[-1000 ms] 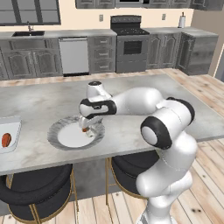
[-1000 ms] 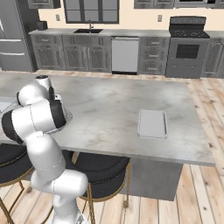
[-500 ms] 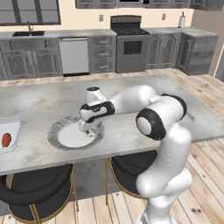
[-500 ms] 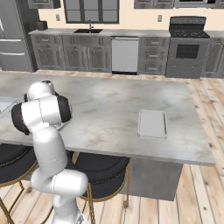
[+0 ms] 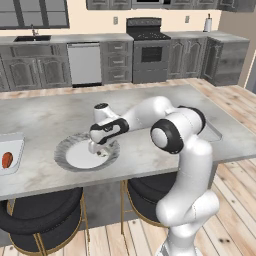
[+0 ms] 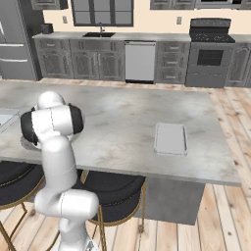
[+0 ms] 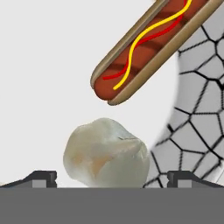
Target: Place one cooked food and one vegetable from the large plate to each tupperware container.
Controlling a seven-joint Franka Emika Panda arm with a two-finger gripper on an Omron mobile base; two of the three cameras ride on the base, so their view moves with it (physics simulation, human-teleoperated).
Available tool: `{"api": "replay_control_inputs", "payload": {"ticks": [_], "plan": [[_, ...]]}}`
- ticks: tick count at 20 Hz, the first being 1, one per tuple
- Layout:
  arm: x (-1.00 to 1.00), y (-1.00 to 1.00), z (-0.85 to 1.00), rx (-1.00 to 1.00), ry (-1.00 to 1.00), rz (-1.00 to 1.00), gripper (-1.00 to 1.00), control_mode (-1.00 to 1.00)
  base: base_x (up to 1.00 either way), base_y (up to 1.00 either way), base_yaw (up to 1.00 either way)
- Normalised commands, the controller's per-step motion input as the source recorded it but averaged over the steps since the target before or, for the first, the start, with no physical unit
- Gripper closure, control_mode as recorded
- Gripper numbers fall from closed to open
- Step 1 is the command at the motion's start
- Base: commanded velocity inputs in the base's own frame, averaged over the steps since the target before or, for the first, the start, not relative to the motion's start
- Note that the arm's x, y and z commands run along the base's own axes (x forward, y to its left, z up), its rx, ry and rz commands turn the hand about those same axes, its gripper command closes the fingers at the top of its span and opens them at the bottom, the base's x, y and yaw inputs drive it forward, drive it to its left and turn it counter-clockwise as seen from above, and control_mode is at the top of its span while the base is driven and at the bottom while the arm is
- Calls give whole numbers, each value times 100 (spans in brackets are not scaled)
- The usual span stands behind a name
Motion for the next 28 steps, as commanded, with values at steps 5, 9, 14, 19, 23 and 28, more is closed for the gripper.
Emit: {"api": "replay_control_inputs", "payload": {"ticks": [5, 9, 14, 19, 23, 28], "plan": [[0, 0, -16, 0, 0, -1, -100, -100, 0, 0, 0], [0, 0, -31, 0, 0, 0, -100, -100, 0, 0, 0], [0, 0, -12, 0, -2, 0, -100, -100, 0, 0, 0], [0, 0, -1, 0, 0, 0, 100, -100, 0, 0, 0], [0, 0, 14, -4, -2, 0, 100, -100, 0, 0, 0], [-33, -60, 57, -6, -6, -10, 100, -100, 0, 0, 0]]}}
